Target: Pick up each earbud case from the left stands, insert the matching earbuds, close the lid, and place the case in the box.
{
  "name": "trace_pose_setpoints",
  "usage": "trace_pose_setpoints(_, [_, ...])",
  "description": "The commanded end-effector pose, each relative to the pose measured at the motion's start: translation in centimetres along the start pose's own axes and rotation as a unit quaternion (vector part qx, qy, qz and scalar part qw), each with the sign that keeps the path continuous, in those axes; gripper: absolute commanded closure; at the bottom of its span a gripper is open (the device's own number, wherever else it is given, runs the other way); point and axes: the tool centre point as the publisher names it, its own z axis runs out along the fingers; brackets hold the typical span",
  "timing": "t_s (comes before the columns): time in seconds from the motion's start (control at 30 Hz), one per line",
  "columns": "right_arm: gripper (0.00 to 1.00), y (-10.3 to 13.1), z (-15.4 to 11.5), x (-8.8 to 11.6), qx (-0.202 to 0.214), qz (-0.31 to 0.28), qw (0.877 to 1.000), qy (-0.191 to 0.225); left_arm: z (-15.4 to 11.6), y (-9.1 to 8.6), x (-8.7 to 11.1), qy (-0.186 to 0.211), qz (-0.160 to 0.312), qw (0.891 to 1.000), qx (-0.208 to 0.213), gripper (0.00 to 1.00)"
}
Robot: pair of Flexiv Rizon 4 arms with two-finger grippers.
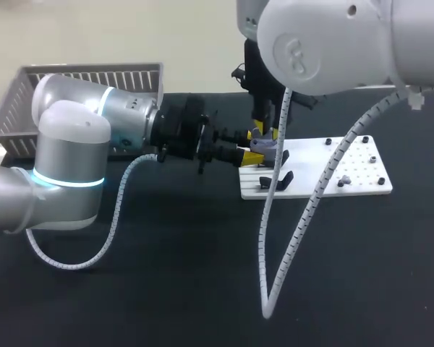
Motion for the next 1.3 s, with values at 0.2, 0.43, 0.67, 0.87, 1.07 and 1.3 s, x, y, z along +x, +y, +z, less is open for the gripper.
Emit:
trace_pose_setpoints(0.2, [1.00,-0.3,0.3,-0.4,-0.004,0.006,1.000,0.000,0.0,0.0,0.1,-0.001,0.001,1.000,-0.001,1.00])
trace_pose_setpoints(0.43, [1.00,-0.1,0.8,-0.2,-0.009,0.002,1.000,-0.002,0.0,0.0,0.1,-0.001,0.001,1.000,-0.001,1.00])
trace_pose_setpoints(0.67, [1.00,0.1,0.9,0.0,-0.008,-0.001,1.000,-0.004,0.0,0.0,0.1,-0.001,0.001,1.000,-0.001,1.00])
trace_pose_setpoints(0.87, [1.00,-0.1,1.0,0.1,-0.011,-0.001,1.000,0.003,0.0,0.0,0.1,-0.001,0.001,1.000,-0.001,1.00])
trace_pose_setpoints(1.07, [0.00,-0.6,0.2,0.5,-0.039,-0.005,0.999,0.004,0.0,0.0,0.1,-0.001,0.001,1.000,-0.001,1.00])
trace_pose_setpoints(1.3, [0.00,-3.0,-1.8,2.4,-0.075,-0.087,0.992,-0.044,0.0,0.0,0.1,-0.001,0.001,1.000,-0.001,1.00])
